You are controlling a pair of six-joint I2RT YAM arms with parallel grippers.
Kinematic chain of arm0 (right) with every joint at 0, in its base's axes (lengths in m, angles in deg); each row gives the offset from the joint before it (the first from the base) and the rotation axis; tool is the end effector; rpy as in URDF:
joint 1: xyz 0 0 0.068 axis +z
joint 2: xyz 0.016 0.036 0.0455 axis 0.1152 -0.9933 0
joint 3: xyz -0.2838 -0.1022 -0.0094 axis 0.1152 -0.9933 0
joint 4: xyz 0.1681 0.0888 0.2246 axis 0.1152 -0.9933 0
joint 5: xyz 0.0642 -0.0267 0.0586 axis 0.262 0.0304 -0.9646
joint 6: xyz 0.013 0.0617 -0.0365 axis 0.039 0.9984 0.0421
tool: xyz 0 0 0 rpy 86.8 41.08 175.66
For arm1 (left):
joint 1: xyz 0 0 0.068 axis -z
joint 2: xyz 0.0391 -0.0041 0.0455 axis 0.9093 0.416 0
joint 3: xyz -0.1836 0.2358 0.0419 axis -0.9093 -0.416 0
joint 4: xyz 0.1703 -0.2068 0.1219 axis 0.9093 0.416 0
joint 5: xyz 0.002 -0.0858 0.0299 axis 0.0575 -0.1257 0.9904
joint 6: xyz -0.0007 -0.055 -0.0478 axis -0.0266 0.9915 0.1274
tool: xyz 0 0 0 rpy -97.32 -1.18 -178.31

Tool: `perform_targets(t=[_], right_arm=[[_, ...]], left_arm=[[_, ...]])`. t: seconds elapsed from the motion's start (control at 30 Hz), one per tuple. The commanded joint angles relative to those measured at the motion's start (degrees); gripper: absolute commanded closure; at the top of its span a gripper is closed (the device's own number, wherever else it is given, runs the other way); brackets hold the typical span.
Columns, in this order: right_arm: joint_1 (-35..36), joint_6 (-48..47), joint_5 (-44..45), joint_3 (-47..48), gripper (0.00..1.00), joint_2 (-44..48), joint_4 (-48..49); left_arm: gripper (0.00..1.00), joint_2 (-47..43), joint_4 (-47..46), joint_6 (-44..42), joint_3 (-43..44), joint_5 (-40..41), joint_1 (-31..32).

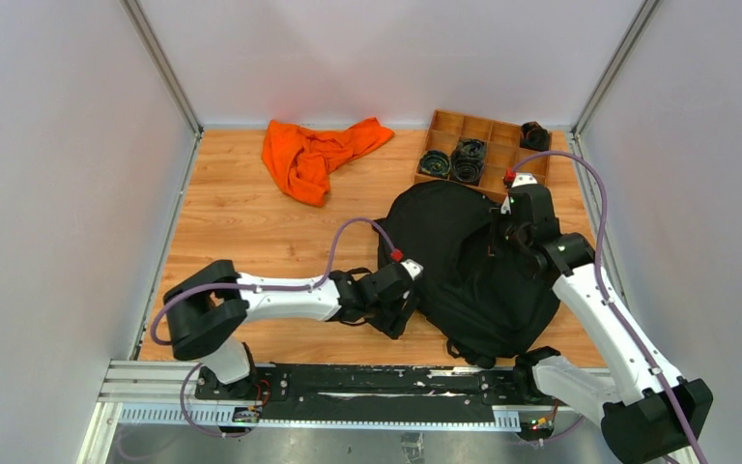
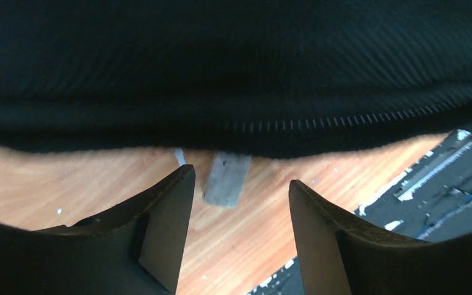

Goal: Pack the student bag
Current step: Pick up the stationery from the center of the board.

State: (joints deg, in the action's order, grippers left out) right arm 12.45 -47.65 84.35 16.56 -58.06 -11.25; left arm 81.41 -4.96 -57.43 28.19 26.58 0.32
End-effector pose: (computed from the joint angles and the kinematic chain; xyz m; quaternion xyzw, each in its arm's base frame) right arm 0.2328 0.0765 0.3268 -0.0078 0.8963 0.1082 0.4299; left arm 0.1455 -0.3133 0.1612 0.2792 0.9147 -0.1958 0.2169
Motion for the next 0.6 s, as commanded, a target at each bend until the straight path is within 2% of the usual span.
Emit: perform_targets(t=[0.0, 0.13, 0.2, 0.27, 0.3, 0.33, 0.4, 0.57], right_arm=[[-0.44, -0.68, -0.94, 0.91, 1.00, -0.22, -0.93], [-0.44, -0.54, -0.64, 0.77, 1.00, 0.49, -1.08], [-0.44, -0.29, -0.71, 0.53, 1.00, 0.70, -1.08], [-0.46, -0.21, -0.65, 0.26, 1.00, 0.68, -1.08], [-0.44, -0.09, -0.68, 0.19, 1.00, 0.83, -1.08], [-0.44, -0.08, -0.64, 0.15, 1.00, 0.84, -1.03], [-0.44, -0.17, -0.54, 0.22, 1.00, 0.90, -1.08], [-0.44, -0.25, -0.46, 0.45, 1.00, 1.09, -0.87]], left_arm=[[0.36, 5.21, -1.79, -4.68, 3.02, 1.78, 0.45], [0.37, 7.67, -0.67, -5.39, 4.30, 4.61, 0.45], [0.42, 9.76, 2.37, -4.87, 6.10, 5.25, 0.47], [0.56, 12.30, 7.13, -4.97, 8.86, 5.20, 0.45], [0.72, 13.19, 8.84, -5.07, 9.97, 5.23, 0.51], [0.80, 13.05, 9.95, -4.97, 10.23, 5.36, 0.53], [0.91, 11.41, 11.22, -4.61, 9.96, 5.79, 0.53], [0.96, 2.73, 17.96, -3.84, 13.81, 8.92, 0.50]])
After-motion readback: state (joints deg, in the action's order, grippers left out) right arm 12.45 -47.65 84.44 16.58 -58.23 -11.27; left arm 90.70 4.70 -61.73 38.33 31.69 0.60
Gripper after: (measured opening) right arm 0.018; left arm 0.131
